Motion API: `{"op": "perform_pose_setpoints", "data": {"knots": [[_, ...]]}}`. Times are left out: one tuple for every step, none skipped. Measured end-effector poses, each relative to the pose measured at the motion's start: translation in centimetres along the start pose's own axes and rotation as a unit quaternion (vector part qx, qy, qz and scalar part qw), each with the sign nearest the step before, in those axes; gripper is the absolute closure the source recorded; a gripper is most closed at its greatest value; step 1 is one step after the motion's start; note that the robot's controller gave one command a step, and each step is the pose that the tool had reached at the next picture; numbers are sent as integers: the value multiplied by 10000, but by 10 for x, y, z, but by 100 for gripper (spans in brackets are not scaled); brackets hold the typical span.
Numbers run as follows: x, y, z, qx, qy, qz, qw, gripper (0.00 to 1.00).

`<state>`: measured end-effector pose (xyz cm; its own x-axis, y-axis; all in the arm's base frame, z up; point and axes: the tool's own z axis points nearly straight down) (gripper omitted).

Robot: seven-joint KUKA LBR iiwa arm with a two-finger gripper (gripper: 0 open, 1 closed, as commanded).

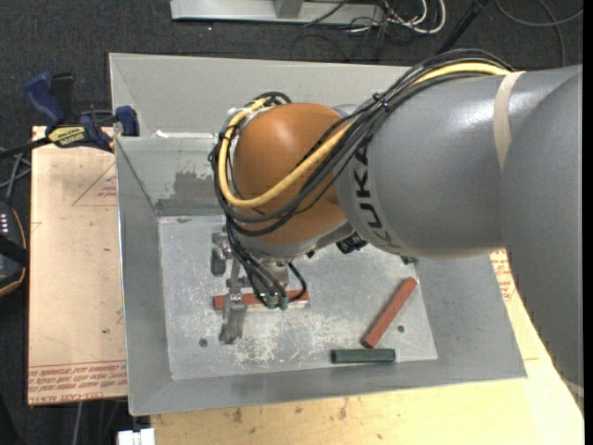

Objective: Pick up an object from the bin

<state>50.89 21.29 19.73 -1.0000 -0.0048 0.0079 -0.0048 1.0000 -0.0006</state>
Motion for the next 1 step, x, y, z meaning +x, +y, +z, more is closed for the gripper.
{"op": "perform_pose_setpoints", "data": {"knots": [[-2, -1, -5, -9, -39, 20, 10000, 0]]}}
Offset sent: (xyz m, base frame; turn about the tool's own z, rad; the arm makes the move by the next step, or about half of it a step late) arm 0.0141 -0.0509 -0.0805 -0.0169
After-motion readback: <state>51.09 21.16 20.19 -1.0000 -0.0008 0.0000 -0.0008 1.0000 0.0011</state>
